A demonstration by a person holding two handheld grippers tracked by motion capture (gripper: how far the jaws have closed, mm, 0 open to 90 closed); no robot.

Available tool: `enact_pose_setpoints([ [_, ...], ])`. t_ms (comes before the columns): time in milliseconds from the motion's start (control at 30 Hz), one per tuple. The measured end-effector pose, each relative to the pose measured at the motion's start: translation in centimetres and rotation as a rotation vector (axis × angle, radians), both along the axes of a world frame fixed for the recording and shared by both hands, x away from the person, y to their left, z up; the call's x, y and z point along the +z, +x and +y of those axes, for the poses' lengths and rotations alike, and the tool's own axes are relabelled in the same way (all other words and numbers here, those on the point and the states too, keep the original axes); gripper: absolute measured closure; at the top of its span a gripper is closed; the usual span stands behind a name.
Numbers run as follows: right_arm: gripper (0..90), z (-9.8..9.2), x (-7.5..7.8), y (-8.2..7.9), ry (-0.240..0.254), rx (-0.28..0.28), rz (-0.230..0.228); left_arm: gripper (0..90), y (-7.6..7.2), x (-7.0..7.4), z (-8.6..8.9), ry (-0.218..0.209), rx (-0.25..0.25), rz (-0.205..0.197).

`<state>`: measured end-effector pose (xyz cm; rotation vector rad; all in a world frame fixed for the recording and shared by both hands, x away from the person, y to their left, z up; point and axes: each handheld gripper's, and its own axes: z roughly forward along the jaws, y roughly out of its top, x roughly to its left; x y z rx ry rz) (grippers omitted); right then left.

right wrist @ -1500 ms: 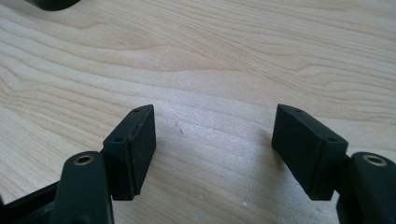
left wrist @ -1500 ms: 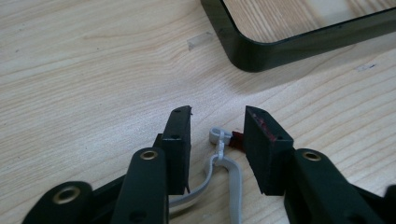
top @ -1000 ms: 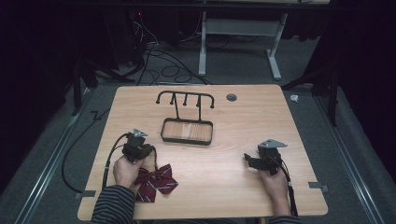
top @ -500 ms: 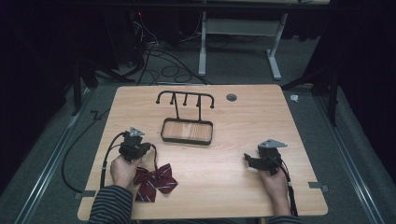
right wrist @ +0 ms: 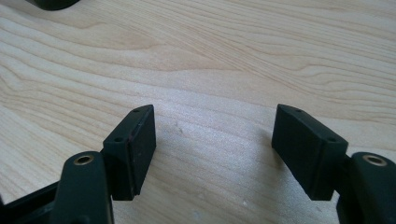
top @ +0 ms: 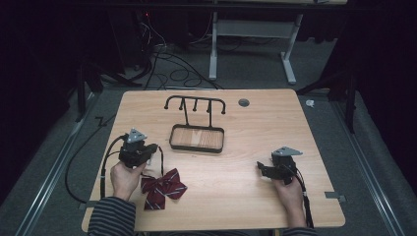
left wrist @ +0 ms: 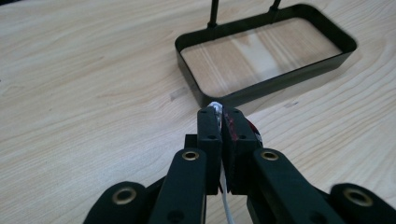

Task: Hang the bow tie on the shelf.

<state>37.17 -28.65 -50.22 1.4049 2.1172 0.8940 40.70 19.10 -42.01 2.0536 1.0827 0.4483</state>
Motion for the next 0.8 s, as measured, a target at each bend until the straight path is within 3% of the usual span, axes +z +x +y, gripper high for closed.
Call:
enact_pose_setpoints([
  [467,31.9,0.0,0.0,0.0,0.001,0.000,0.000,87.0,-1.5,3.4,-0.3,-0.044,-0.037,-0.080],
  [800,31.9,0.0,0.0,0.0,0.000,0.000,0.000,87.0,-1.6,4.9,-0.7,-0.057,-0.064,-0.102],
])
